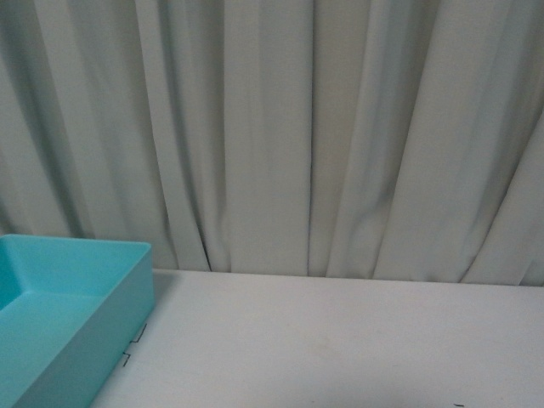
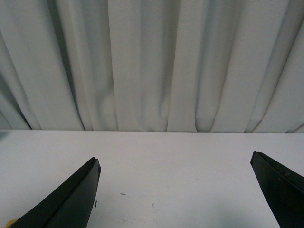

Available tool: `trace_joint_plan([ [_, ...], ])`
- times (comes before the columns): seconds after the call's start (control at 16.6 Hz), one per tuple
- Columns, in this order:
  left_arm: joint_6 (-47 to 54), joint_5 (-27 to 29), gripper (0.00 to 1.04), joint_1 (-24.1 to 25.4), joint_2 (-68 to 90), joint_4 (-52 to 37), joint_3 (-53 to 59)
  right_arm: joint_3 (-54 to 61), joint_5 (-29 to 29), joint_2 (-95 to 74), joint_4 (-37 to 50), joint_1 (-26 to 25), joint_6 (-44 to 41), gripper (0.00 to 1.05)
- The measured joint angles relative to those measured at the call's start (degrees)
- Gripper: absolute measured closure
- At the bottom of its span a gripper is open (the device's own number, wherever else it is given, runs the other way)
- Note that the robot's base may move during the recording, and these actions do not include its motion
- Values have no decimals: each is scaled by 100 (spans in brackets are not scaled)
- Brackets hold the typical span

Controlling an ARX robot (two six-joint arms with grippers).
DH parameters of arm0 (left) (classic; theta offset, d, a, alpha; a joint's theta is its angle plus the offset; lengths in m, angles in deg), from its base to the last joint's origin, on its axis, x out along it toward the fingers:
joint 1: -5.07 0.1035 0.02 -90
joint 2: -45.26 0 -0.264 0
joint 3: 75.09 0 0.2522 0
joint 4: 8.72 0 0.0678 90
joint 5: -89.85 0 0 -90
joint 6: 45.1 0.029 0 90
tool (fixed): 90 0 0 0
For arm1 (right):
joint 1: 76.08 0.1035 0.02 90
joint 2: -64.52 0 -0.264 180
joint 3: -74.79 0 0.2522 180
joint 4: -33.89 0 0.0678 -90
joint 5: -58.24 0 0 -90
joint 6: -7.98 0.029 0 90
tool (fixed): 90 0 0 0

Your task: Wind up and store yellow beetle toy

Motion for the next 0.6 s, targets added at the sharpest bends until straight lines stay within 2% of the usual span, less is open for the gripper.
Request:
trace_joint_plan([
  [0.12, -540, 800, 7, -48, 162, 153, -72, 0, -9, 0, 0, 0, 4, 7],
  [0.18, -662, 802, 7, 63, 72, 63, -136, 0, -2, -4, -2, -20, 4, 7],
  [0.3, -621, 240, 7, 411, 247, -352, -168, 0, -4, -4, -2, -20, 4, 7],
  [0.48, -503, -109, 7, 632, 459, -612, -179, 0, -4, -4, -2, -20, 4, 7],
  [0.6, -17, -1309, 7, 1401, 1440, -1578, -428, 0, -2, -4, -2, -20, 4, 7],
])
